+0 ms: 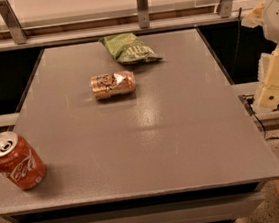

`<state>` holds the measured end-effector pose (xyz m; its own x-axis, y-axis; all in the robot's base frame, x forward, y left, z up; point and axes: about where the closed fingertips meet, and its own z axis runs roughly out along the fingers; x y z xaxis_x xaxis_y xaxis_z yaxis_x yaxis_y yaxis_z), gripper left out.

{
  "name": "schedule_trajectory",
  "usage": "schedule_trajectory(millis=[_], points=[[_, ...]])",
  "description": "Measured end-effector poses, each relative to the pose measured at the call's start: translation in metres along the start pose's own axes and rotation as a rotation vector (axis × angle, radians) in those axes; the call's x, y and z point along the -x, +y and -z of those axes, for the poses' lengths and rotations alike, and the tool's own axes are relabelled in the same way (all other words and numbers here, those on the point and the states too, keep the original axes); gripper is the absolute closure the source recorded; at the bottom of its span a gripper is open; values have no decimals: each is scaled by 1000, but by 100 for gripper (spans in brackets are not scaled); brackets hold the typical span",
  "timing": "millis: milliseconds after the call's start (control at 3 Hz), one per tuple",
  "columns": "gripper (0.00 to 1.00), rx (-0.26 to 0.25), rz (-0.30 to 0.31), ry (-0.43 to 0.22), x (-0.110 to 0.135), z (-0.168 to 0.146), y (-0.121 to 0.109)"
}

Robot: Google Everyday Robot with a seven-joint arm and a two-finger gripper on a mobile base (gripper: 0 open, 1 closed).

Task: Pick orange can

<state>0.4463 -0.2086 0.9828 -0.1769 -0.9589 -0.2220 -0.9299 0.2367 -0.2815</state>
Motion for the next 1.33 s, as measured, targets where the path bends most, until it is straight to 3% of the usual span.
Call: schedule_trajectory(millis=[333,1000,1333], points=[[0,8,74,-24,21,-9,-8],[0,60,288,-65,94,-48,-16],[0,83,350,-63,126,-78,-23]])
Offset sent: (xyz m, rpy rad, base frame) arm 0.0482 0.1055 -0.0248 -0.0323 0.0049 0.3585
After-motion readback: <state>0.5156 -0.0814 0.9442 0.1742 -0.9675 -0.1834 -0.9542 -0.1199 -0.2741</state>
